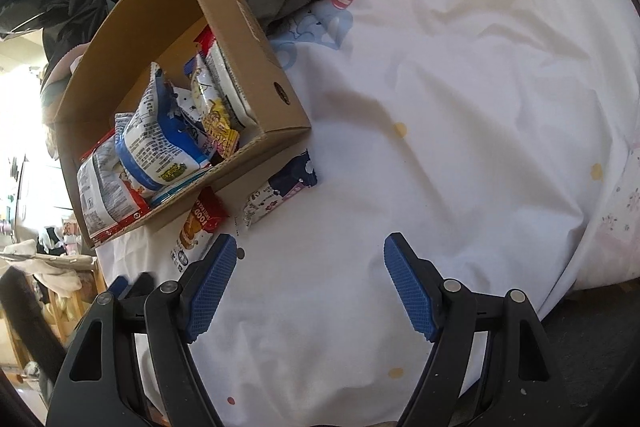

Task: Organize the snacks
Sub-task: 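Grasp the white FOOD sweet rice cake bar with the left tool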

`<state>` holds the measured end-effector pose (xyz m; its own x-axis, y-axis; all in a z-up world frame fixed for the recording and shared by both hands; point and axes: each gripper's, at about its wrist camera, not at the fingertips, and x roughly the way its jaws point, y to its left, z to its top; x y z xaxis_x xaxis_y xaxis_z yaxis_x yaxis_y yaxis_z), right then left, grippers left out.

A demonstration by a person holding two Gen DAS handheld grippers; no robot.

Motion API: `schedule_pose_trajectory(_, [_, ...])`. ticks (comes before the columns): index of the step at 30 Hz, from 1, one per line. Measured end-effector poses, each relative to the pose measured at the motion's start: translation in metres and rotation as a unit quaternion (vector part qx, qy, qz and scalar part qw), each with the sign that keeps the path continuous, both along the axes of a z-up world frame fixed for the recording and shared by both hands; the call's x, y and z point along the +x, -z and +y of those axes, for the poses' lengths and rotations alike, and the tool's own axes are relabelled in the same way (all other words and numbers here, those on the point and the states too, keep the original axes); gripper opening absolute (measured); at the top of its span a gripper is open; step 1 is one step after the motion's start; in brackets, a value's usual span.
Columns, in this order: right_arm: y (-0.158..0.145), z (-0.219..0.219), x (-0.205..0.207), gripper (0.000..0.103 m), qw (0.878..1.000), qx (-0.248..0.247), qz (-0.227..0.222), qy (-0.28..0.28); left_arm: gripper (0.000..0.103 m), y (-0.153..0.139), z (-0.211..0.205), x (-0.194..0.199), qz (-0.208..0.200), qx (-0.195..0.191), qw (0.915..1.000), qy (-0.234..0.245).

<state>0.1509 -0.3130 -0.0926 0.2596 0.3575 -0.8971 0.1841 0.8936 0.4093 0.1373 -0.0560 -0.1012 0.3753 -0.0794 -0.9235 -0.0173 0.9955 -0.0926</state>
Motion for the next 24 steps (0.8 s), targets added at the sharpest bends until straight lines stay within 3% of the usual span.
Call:
schedule_pose_trajectory(2, [0.000,-0.001,0.001,0.079,1.000,0.003,0.001,0.003,0.078,0.016,-0.016,0.016,0.026,-0.001,0.9988,0.041])
schedule_pose_trajectory(11, [0.006,-0.012,0.002,0.079,0.999,0.022,0.016,0.026,0.076,0.040,-0.039,0.046,0.038,0.009,0.9957,0.084])
schedule_pose_trajectory(14, [0.007,-0.010,0.003,0.079,0.999,0.022,0.020,0.022,0.058,0.046,-0.040,0.047,0.039,0.022,0.9948,0.091])
schedule_pose_trajectory(16, [0.006,-0.008,0.003,0.079,0.999,0.020,0.019,0.019,0.037,0.045,-0.044,0.042,0.029,0.034,0.9931,0.109])
schedule_pose_trajectory(17, [0.006,-0.007,0.003,0.079,0.999,0.020,0.018,0.018,0.033,0.045,-0.047,0.039,0.027,0.037,0.9923,0.115])
schedule_pose_trajectory(22, [0.005,-0.006,0.003,0.079,0.999,0.023,0.018,0.015,0.027,0.043,-0.052,0.020,0.041,0.021,0.9922,0.116])
schedule_pose_trajectory(24, [0.004,-0.007,0.003,0.079,0.999,0.024,0.017,0.015,0.027,0.042,-0.048,0.010,0.057,0.003,0.9939,0.095])
